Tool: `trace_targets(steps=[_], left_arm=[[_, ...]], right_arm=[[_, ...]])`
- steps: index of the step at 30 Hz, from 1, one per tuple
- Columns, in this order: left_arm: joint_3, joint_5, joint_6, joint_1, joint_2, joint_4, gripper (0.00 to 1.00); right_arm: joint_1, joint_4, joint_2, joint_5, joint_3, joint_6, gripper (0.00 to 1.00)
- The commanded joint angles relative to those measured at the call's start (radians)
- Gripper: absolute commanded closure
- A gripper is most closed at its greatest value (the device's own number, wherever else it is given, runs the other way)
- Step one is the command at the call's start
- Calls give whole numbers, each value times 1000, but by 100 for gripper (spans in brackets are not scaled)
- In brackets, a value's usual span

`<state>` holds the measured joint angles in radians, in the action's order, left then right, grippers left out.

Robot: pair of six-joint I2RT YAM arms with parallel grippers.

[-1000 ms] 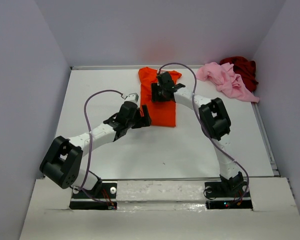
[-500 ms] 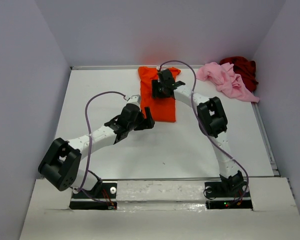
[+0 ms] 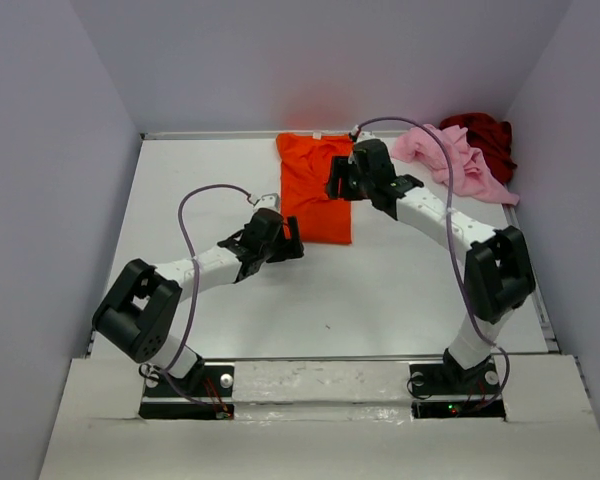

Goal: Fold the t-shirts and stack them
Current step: Fold the tshirt

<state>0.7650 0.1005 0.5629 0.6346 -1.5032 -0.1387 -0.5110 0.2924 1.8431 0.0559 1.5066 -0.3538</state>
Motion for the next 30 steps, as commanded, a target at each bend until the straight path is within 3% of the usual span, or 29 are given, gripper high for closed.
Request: trace_targets(steps=[1, 7, 10, 16, 30], left_arm=[[31, 31, 15, -41, 5, -54, 8], [-24, -22, 28, -130, 6, -122, 8], [-27, -54, 22, -156, -8, -151, 8], [-1, -145, 15, -181, -94, -183, 8], [62, -180, -6, -196, -219, -211, 9]], right_arm=[[6, -124, -102, 2, -227, -85, 37], [6, -240, -146, -34, -483, -191, 37], [6, -269, -143, -30, -534, -209, 37], [6, -274, -125, -10, -539, -232, 36], [6, -279, -16, 33, -496, -240, 37]])
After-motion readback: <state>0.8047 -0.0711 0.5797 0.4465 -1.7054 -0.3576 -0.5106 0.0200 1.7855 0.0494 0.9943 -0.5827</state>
